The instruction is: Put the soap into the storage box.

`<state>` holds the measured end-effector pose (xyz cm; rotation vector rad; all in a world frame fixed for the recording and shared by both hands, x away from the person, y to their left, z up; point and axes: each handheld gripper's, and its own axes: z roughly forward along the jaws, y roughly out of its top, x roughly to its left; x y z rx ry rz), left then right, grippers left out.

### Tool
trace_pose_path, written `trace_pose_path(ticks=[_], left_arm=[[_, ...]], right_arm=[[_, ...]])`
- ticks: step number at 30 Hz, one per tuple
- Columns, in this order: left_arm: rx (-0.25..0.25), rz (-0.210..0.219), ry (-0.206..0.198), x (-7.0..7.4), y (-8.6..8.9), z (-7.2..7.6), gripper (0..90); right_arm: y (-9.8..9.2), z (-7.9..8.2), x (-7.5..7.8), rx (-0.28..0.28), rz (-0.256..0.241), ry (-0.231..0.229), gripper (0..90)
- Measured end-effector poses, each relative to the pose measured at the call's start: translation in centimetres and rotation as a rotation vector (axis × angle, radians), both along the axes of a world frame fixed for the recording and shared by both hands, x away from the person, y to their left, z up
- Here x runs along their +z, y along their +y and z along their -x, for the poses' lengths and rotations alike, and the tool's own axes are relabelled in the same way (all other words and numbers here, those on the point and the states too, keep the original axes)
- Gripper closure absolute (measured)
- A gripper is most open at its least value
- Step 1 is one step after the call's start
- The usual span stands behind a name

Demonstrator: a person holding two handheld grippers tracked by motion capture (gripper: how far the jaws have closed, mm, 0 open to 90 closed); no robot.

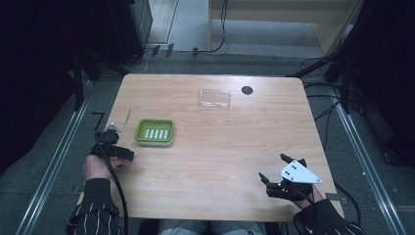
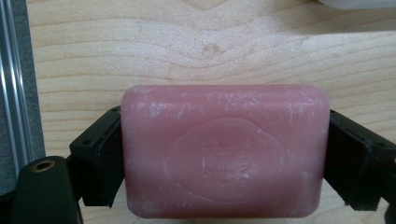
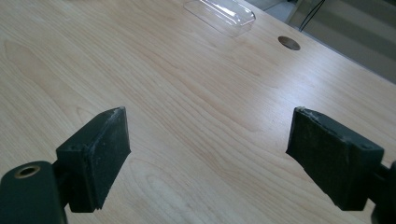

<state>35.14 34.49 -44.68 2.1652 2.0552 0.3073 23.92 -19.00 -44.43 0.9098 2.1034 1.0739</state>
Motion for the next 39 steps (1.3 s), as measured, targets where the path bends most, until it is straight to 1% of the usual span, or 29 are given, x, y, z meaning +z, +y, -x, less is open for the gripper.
trace_pose_path(ticks=[7,10,16,19,21,22,26,28,32,34,37,39], left_arm=[[-0.004,0.018,-0.012,0.2,-0.1,0.1,13.9],[-0.008,0.035,-0.018,0.4,-0.2,0.1,13.9],[-0.033,0.052,-0.027,0.7,-0.7,0.2,13.9],[-0.041,0.052,-0.031,0.8,-0.8,0.1,13.9],[-0.044,0.067,-0.033,0.9,-1.0,0.1,13.9],[-0.051,0.067,-0.037,0.9,-1.1,0.1,13.9],[-0.066,0.084,-0.032,0.8,-1.6,-0.1,13.9],[-0.071,0.082,-0.032,0.8,-1.8,-0.1,13.9],[-0.097,0.081,-0.029,0.9,-2.6,-0.2,13.9],[-0.104,0.088,-0.030,0.8,-2.9,-0.2,13.9],[-0.111,0.089,-0.030,0.8,-3.1,-0.3,13.9],[-0.128,0.088,-0.029,0.9,-3.5,-0.3,13.9]], right_arm=[[-0.1,0.0,0.0,0.000,-0.001,-0.003,13.5],[-0.1,0.0,0.0,0.001,0.000,-0.001,13.5],[0.0,0.0,0.0,0.001,-0.001,0.000,13.5],[0.0,0.0,0.0,0.002,0.000,0.001,13.5],[-0.1,0.0,0.0,-0.001,0.001,0.000,13.5],[-0.1,0.0,0.0,-0.001,0.002,-0.001,13.5],[-0.1,0.0,0.0,-0.002,0.000,-0.003,13.5],[-0.1,0.0,0.0,-0.003,-0.004,-0.002,13.5],[-0.2,0.0,0.0,-0.003,-0.004,-0.003,13.5],[-0.1,0.0,0.0,-0.002,-0.003,-0.002,13.5],[-0.1,0.0,0.0,-0.003,-0.003,-0.002,13.5],[-0.2,0.0,0.0,-0.005,-0.004,-0.003,13.5]])
